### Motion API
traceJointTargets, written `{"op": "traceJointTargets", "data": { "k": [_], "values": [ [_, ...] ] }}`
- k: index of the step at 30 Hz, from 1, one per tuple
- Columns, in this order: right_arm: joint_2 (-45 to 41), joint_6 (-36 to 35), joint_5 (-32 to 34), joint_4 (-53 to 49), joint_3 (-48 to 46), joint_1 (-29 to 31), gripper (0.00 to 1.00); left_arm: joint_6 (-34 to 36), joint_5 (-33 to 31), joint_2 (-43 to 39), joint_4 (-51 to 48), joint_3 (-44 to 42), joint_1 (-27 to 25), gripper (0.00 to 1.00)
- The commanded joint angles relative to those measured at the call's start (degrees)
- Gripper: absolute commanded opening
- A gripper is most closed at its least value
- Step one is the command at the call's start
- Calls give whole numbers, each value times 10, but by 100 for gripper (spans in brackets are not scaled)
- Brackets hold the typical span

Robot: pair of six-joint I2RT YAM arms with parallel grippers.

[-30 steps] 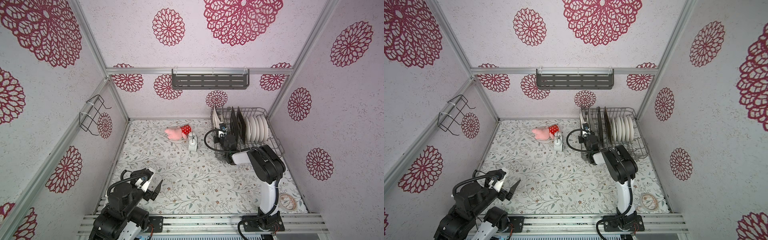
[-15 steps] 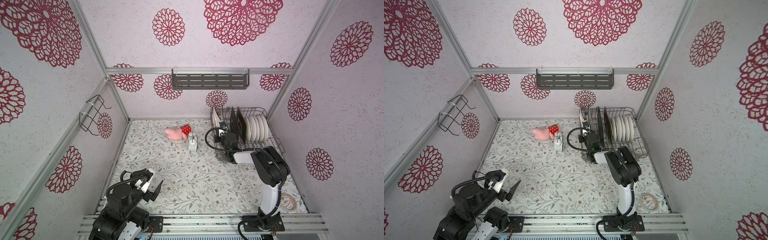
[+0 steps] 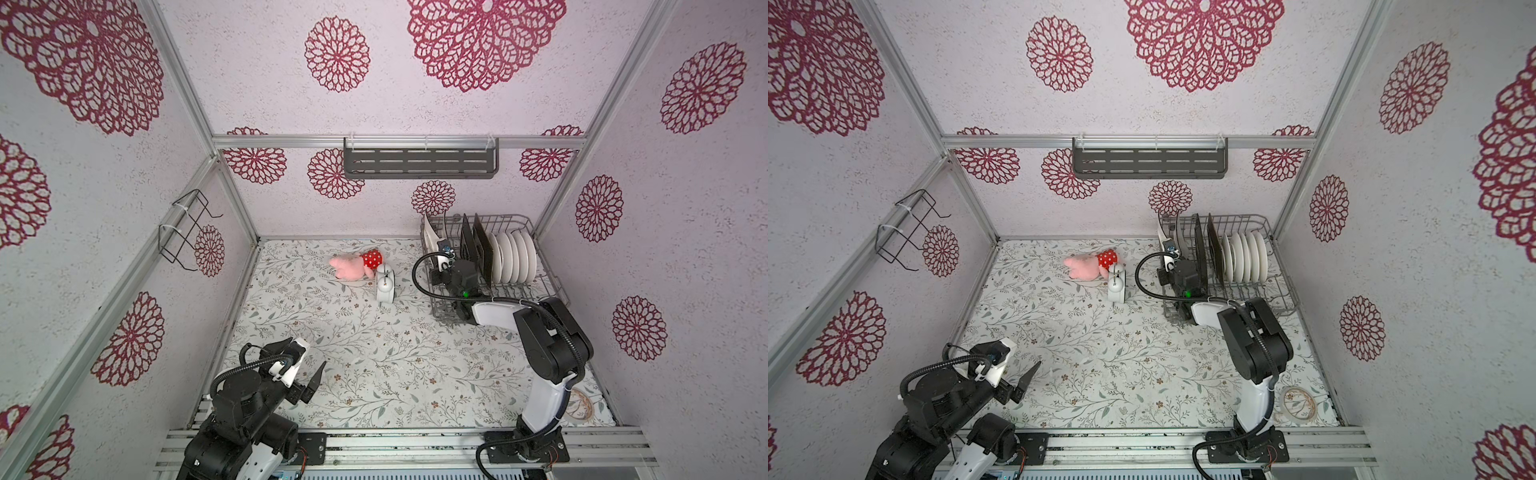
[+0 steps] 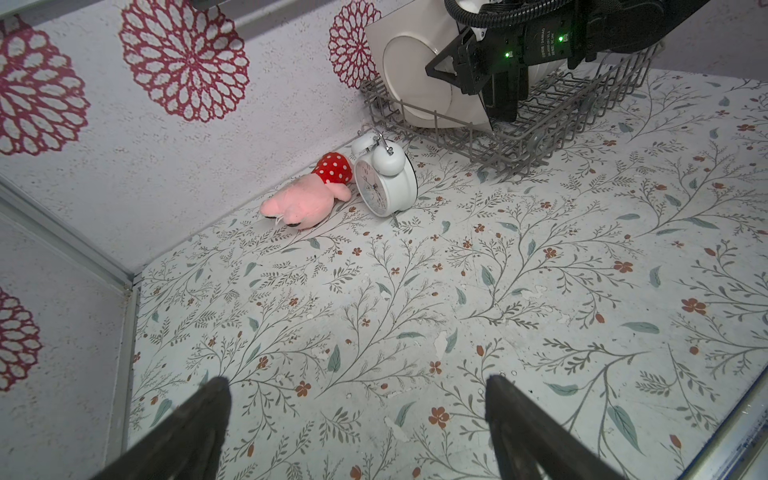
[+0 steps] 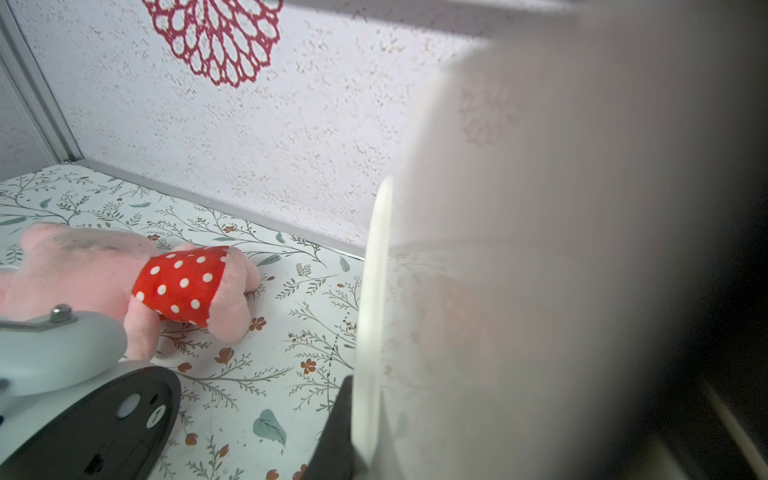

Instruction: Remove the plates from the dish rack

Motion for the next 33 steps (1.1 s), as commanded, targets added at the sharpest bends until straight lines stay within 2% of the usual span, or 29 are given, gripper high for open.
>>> {"op": "traceJointTargets", "data": {
  "k": [1, 14, 21, 24, 29, 33],
  "values": [
    [-75, -14, -24, 84, 15, 3, 0, 13, 11, -15, 0, -2, -5, 97],
    [-128, -15, -22, 51, 15, 9, 0, 16, 13, -31, 0, -2, -5, 97],
    [-159, -36, -17, 16, 18, 22, 0, -33, -71, -41, 42, 2, -4, 97],
    [-173, -46, -15, -4, 23, 28, 0, -40, -70, -33, 52, 12, -5, 97],
    [-196, -74, -13, -39, 35, 43, 0, -32, -83, -4, 81, 42, -5, 98],
    [-209, -147, -7, -90, 65, 73, 0, -70, -69, 24, 132, 61, -5, 97]
  ]
}}
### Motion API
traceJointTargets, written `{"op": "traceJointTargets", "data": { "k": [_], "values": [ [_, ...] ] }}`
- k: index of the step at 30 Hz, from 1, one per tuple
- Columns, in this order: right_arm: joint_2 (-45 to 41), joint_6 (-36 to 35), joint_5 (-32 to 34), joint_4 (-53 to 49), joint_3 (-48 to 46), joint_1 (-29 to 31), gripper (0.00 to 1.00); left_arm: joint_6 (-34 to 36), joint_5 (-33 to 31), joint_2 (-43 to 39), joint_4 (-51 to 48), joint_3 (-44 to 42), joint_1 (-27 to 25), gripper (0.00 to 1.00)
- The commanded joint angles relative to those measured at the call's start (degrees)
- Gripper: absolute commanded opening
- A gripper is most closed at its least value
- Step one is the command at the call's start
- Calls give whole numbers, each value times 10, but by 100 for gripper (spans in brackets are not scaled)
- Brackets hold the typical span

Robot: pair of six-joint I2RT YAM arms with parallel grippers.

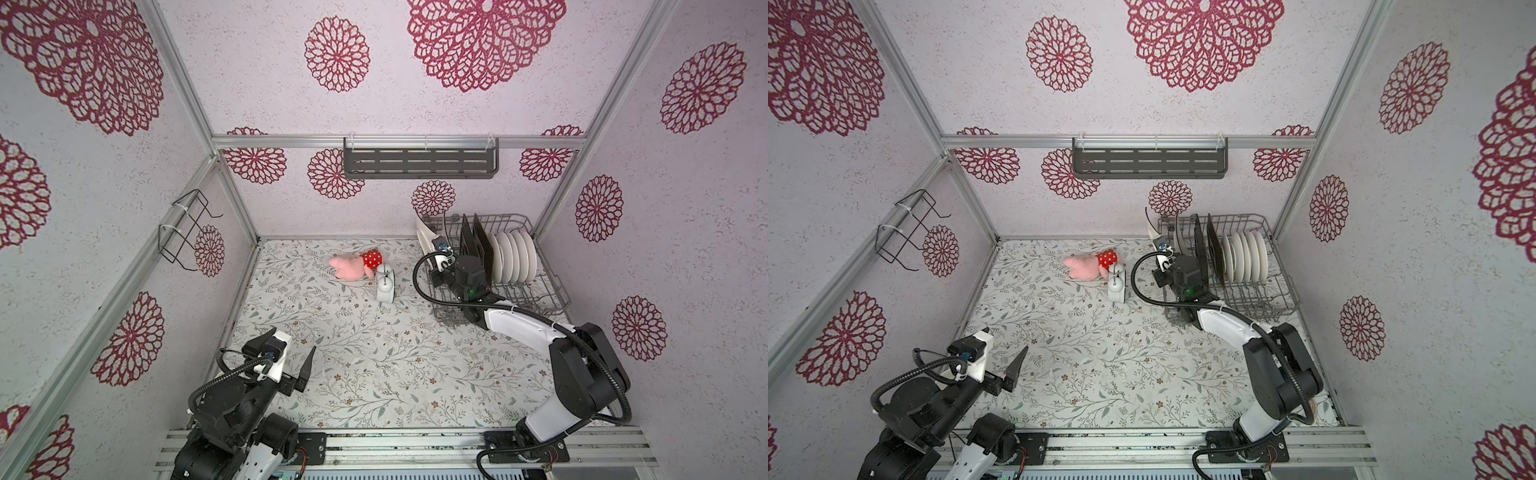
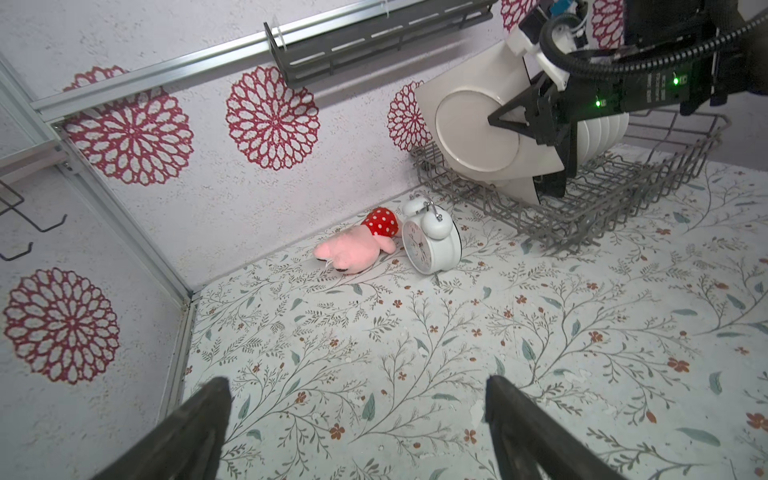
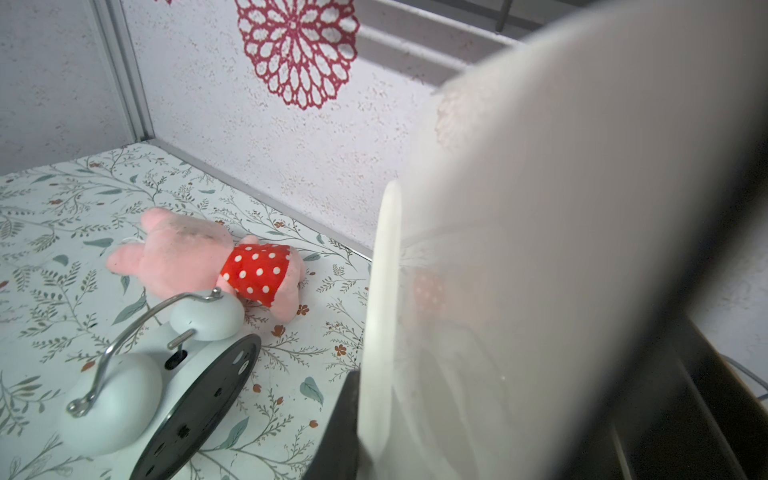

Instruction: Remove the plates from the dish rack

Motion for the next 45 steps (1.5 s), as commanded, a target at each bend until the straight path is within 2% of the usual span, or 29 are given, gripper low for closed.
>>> {"op": "traceJointTargets", "data": {
  "k": [1, 6, 14, 20, 23, 24, 27, 29, 33, 39, 45],
  "values": [
    [-63, -86, -1, 54, 78, 33, 0, -32, 7, 29, 63, 26, -4, 97],
    [-86, -170, 20, -1, 109, 74, 0, -70, 2, 48, 97, 40, -4, 97],
    [-116, -281, 78, -46, 132, 155, 0, -153, 25, 132, 71, 110, -2, 98],
    [-116, -436, 196, 37, 98, 251, 0, -217, 75, 203, 87, 184, -1, 97],
    [-111, -512, 241, 95, 78, 288, 0, -247, 132, 244, 65, 230, 4, 97],
    [-108, -536, 252, 115, 72, 299, 0, -265, 172, 259, 61, 242, 10, 97],
    [-97, -597, 279, 160, 61, 322, 0, -335, 348, 310, 66, 281, 61, 97],
    [-85, -637, 297, 194, 57, 334, 0, -389, 437, 344, 81, 293, 101, 98],
    [-65, -700, 325, 255, 48, 357, 0, -409, 433, 371, 69, 292, 115, 92],
    [-43, -774, 347, 317, 40, 380, 0, -455, 467, 411, 90, 268, 158, 82],
    [-41, -797, 357, 349, 27, 406, 0, -451, 469, 433, 101, 254, 181, 77]
  ]
}}
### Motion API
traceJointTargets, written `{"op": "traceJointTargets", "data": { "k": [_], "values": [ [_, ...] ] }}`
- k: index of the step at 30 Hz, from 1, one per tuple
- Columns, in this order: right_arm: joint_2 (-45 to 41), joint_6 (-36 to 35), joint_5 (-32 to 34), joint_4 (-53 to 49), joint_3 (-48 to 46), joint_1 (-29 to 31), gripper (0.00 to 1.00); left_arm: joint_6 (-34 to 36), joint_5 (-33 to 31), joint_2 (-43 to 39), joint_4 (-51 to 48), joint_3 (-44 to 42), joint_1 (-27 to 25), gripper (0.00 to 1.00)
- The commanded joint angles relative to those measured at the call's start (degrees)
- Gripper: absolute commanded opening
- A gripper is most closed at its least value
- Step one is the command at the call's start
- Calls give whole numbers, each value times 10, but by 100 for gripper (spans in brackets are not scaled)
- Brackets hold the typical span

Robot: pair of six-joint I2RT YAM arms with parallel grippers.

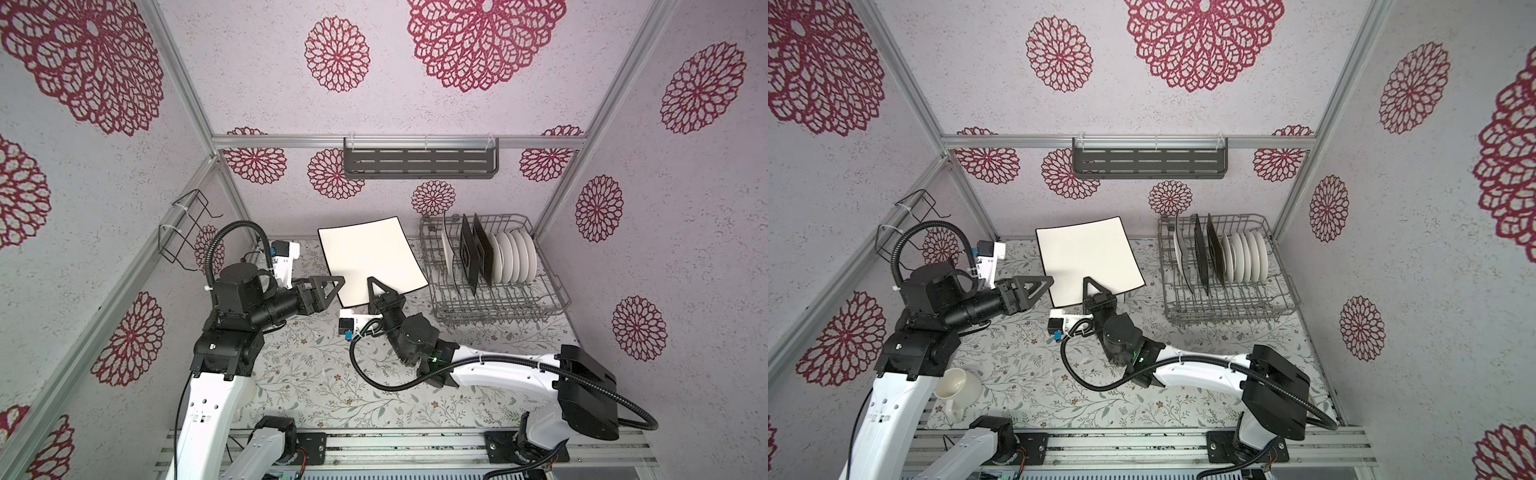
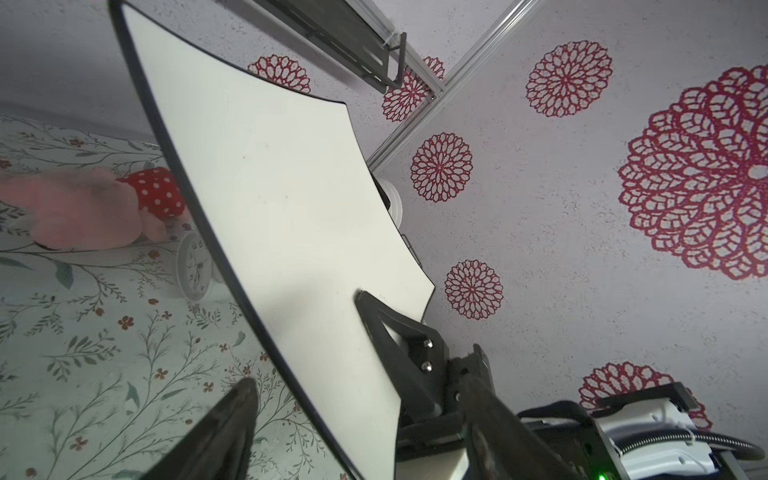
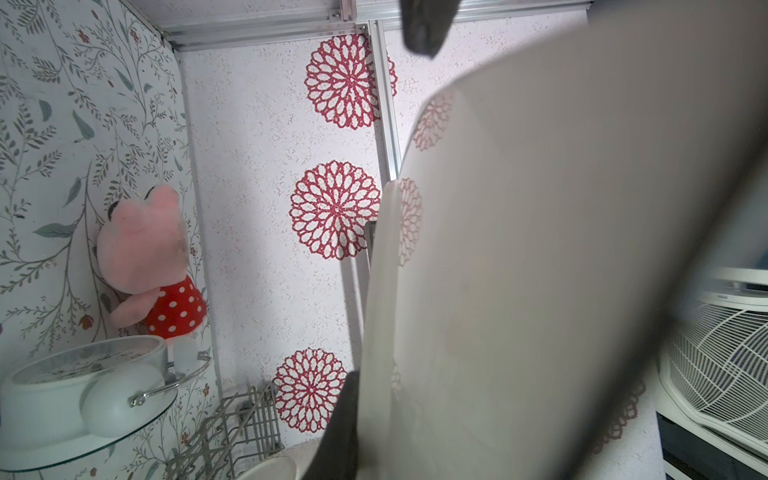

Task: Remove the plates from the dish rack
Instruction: 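Grasp the cream plate's edge with the left gripper while the right holds it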

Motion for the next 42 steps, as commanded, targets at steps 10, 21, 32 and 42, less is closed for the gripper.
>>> {"op": "traceJointTargets", "data": {
  "k": [10, 21, 32, 42],
  "values": [
    [-24, -65, 29, 168, 15, 35, 0, -21, 33, 29, 53, -21, 24, 67],
    [-14, -69, 40, 169, 22, 43, 0, -27, 37, 27, 76, -43, 24, 45],
    [2, -81, 41, 190, 28, 50, 0, -61, 45, 28, 117, -72, 24, 45],
    [25, -108, 42, 227, 38, 56, 0, -88, 43, 25, 163, -96, 24, 33]
  ]
}}
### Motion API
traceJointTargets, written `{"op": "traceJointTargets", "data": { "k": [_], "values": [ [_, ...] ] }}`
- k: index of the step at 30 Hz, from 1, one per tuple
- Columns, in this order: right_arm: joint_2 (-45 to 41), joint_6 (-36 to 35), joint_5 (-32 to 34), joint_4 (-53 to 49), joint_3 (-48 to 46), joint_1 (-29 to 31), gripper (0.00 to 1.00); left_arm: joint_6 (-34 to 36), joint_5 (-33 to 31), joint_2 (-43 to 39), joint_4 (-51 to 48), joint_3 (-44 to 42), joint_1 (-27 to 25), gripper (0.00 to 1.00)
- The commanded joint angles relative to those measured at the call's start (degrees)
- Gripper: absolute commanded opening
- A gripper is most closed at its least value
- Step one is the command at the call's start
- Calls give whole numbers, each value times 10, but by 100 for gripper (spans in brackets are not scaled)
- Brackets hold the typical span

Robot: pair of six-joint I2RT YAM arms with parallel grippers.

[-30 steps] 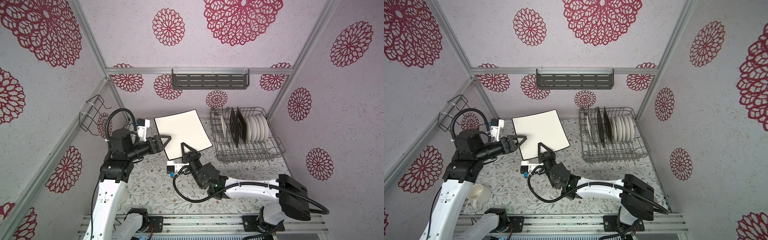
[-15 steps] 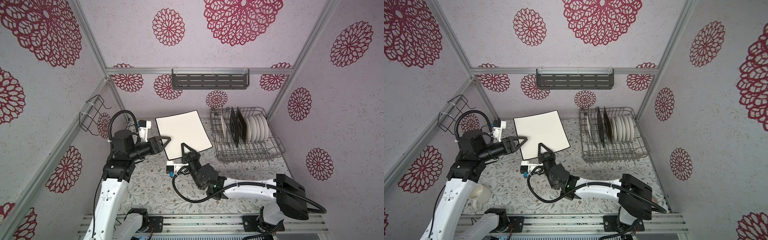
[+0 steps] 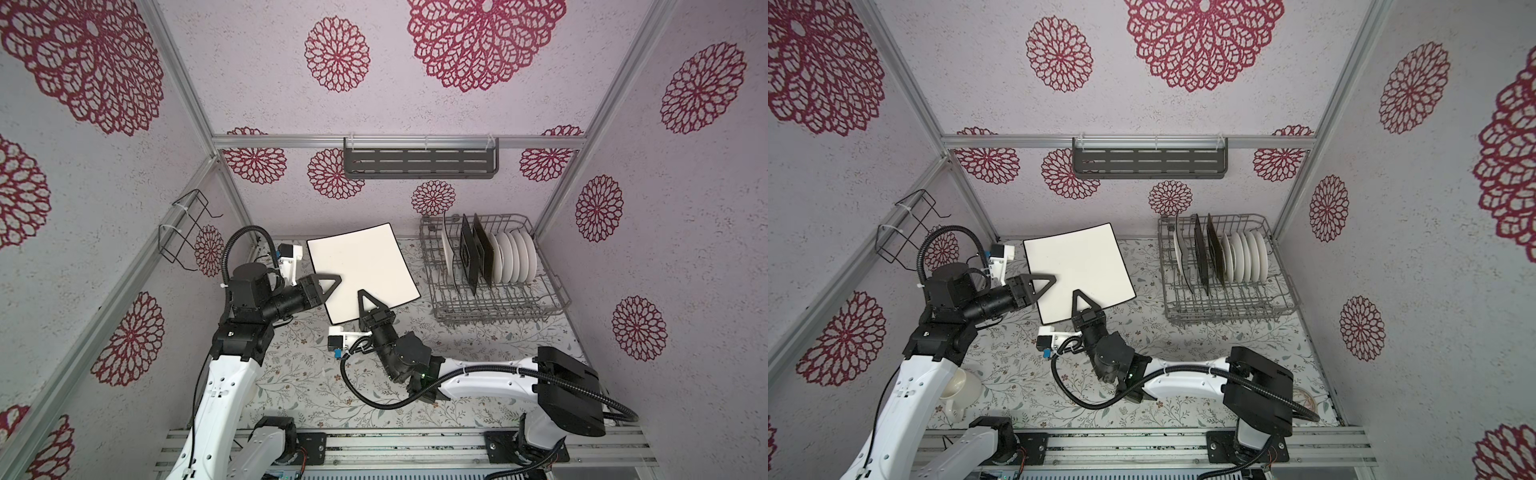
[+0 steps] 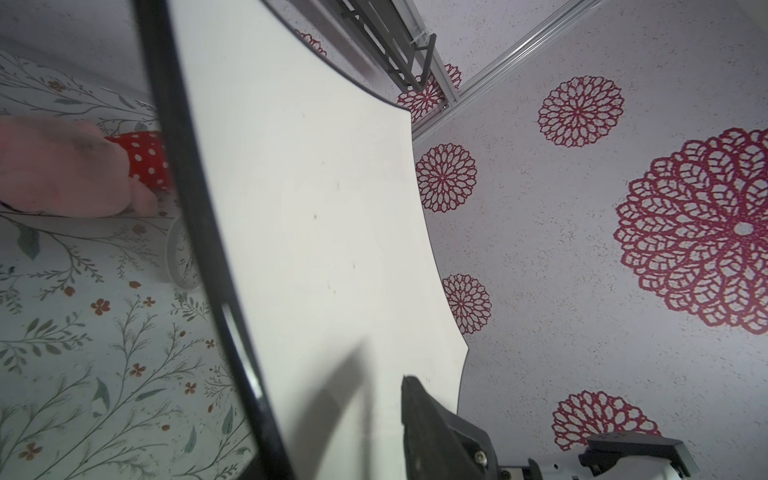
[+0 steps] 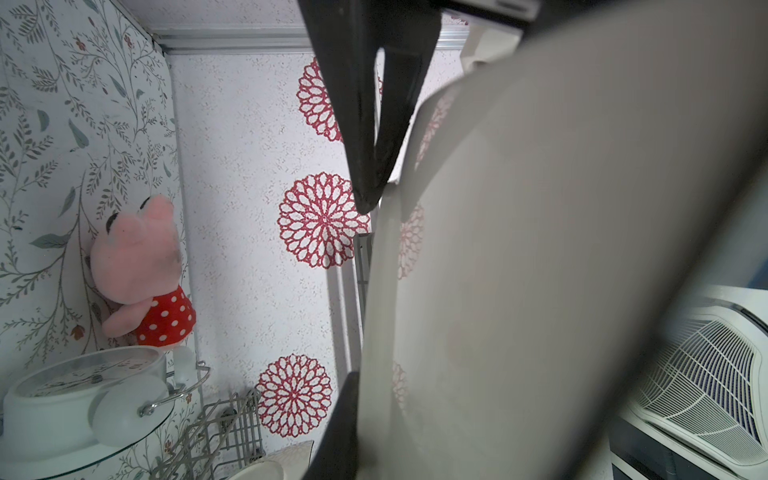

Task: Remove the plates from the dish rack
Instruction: 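Grasp the cream plate's edge with the left gripper while the right holds it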

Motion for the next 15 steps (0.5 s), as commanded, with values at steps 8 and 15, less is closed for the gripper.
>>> {"op": "traceJointTargets", "data": {
  "k": [8, 15],
  "values": [
    [-18, -34, 5, 120, 51, 9, 0, -11, 7, -4, 43, -11, 3, 22],
    [-16, -39, 21, 119, 47, 12, 0, -15, 16, 8, 63, -21, 3, 9]
  ]
}}
